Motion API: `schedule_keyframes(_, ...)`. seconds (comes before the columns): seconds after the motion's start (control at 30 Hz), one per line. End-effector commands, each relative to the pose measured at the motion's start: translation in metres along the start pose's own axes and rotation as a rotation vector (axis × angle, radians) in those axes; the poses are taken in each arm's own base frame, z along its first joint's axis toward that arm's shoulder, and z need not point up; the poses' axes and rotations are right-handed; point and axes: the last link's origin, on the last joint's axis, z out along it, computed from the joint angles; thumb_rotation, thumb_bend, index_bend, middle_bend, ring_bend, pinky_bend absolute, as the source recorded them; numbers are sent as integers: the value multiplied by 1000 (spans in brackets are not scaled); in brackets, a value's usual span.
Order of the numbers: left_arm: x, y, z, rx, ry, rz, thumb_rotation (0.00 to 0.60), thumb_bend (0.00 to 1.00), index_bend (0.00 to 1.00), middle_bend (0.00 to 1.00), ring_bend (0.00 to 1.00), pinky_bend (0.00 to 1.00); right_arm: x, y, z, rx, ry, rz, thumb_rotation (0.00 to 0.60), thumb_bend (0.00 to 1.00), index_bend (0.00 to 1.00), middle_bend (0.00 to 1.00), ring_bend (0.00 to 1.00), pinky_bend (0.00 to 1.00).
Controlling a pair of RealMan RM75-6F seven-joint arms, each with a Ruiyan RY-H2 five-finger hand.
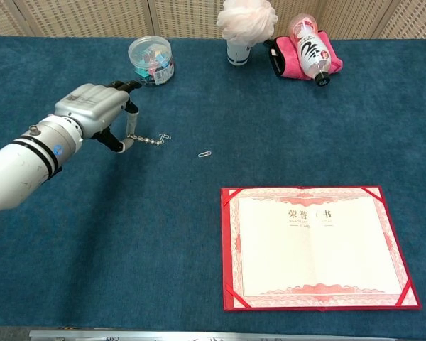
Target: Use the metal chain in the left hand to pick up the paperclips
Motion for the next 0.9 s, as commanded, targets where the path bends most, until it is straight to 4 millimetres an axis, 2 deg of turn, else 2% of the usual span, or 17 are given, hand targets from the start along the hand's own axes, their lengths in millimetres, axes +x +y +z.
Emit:
schedule_keyframes(0.03, 0, 0, 7, 9, -10, 10, 600, 357, 551, 11, 0, 144, 0, 0, 0, -1, 0, 0, 600, 0, 48, 58, 0, 250)
schedule_keyframes(0.43, 4, -1, 27, 46, -24, -19, 600, 358, 551, 11, 0, 144, -1, 1, 1, -1, -6, 0, 600, 0, 48, 58, 0, 250)
schedule_keyframes(0.9, 1, 0, 34, 59, -36, -7, 600, 358, 551, 11, 0, 152, -1, 0, 1, 1, -9, 1, 600, 0, 48, 58, 0, 250)
